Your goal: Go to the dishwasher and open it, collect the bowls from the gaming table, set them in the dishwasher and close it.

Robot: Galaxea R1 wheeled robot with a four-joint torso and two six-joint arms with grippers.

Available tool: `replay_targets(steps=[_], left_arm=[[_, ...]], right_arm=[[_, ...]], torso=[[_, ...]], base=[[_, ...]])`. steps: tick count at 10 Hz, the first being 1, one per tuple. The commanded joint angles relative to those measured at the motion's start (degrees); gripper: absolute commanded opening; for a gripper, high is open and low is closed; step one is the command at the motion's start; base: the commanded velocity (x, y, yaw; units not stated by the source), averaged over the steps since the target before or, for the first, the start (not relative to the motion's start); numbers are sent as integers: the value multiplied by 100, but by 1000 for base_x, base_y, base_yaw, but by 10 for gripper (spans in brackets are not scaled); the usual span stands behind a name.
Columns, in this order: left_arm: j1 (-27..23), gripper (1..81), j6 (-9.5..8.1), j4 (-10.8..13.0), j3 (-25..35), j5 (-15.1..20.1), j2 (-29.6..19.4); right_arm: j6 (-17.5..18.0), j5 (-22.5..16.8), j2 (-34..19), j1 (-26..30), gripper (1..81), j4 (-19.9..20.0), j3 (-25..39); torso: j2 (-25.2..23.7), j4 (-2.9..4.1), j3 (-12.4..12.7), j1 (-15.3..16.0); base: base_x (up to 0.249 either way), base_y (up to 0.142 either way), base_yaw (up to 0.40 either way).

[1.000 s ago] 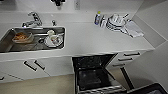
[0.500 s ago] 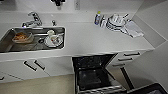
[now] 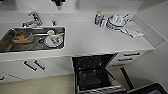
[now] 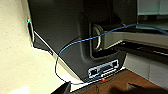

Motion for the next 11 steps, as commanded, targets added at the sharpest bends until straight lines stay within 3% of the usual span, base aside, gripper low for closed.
replay_targets(steps=[1, 3, 6, 8, 11], left_arm=[[524, 811, 47, 156, -1323, -484, 932], [612, 811, 47, 129, -1427, -660, 958], [683, 811, 47, 129, -1613, -651, 1108], [788, 811, 47, 121, -2041, -660, 1335], [946, 811, 47, 112, -2386, -677, 1547]], right_arm=[[30, -1044, -337, 1063, 10, 342, 743], [21, -1289, -364, 1600, 10, 551, 997], [21, -1660, -223, 2478, 10, 895, 1156], [21, -1897, 127, 2875, 10, 1036, 1043], [21, -1906, 866, 3067, 10, 1080, 453]], torso=[[0, 0, 0, 0], [0, 0, 0, 0], [0, 0, 0, 0], [0, 0, 0, 0], [0, 0, 0, 0]], base=[[0, 0, 0], [0, 0, 0], [0, 0, 0], [0, 0, 0], [0, 0, 0]])
